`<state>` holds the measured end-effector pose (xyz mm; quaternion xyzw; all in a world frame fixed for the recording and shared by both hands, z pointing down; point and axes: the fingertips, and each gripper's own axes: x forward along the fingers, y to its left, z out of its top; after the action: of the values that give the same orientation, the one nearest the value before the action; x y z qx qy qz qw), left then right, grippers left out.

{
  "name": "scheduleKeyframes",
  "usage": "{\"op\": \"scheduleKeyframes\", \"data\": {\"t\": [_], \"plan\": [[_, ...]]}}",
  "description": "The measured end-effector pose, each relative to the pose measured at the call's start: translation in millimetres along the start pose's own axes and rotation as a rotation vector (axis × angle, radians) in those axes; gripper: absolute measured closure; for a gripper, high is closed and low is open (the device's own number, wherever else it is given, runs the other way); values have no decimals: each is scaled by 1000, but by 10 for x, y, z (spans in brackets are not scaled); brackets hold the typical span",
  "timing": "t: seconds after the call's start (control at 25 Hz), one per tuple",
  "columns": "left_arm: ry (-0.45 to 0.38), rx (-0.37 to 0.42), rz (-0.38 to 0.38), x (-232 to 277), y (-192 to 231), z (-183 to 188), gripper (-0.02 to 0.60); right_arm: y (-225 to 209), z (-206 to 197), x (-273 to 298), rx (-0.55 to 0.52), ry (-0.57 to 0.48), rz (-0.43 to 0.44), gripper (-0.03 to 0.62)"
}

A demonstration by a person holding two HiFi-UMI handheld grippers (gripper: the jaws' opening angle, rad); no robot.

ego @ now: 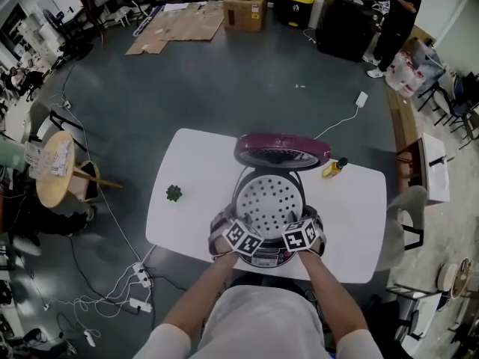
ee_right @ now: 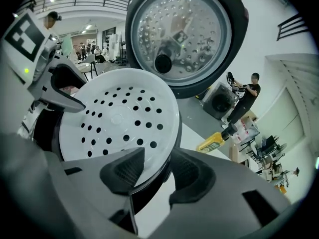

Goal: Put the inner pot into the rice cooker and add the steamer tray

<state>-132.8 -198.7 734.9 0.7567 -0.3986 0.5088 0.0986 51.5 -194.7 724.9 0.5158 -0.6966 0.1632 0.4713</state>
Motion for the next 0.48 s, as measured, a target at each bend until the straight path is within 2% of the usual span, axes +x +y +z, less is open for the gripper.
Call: {"op": "scheduleKeyframes", "data": {"t": [0.2, 0.28, 0.48], "plan": [[6, 7, -7, 44, -4, -50, 285, 17, -26, 42, -17, 14, -14, 375], [2, -7, -10, 55, 14, -63, 239, 35, -56, 64, -15, 21, -16, 352], [-38, -45, -26, -28, 71, -27, 221, 52, -51, 11, -4, 12, -22, 332]]}}
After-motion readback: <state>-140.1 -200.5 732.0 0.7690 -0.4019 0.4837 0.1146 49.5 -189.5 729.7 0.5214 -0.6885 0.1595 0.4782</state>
